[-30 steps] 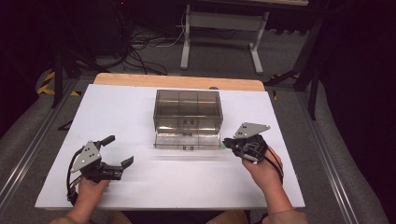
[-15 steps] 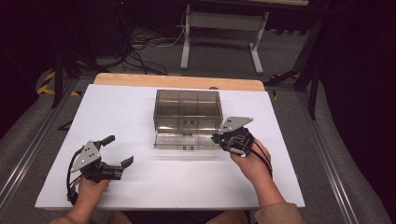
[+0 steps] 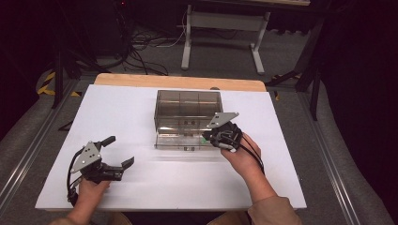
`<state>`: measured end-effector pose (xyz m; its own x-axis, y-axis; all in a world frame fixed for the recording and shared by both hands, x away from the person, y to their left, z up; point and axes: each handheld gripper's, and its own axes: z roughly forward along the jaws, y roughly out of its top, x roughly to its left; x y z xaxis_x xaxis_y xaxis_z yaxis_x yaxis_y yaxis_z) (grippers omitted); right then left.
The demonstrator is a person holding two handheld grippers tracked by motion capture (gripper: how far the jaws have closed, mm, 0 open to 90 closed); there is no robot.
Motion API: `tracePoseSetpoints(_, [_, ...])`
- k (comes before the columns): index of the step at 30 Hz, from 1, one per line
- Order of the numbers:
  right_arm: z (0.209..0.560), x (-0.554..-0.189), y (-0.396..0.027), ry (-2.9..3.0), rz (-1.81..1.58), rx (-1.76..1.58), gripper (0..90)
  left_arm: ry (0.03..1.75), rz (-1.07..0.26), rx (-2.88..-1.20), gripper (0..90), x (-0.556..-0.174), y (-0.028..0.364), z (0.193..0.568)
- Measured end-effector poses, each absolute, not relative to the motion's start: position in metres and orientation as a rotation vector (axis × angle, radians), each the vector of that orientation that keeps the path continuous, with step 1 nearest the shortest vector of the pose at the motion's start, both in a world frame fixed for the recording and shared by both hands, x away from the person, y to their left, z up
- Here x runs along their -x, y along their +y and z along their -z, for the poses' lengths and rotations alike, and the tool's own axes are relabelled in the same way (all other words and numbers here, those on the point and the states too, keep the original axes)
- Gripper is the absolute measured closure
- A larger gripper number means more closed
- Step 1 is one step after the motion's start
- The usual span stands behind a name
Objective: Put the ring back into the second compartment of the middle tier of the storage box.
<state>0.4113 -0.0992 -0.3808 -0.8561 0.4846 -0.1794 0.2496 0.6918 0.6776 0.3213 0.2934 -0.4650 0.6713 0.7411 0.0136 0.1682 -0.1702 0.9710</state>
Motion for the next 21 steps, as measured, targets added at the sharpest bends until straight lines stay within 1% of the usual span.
tracePoseSetpoints(21, [0.394, -0.422, -0.072, 2.567, -0.949, -0.565, 85.2, 0.738, -0.598, -1.699, 0.3, -0.321, 0.293, 0.465])
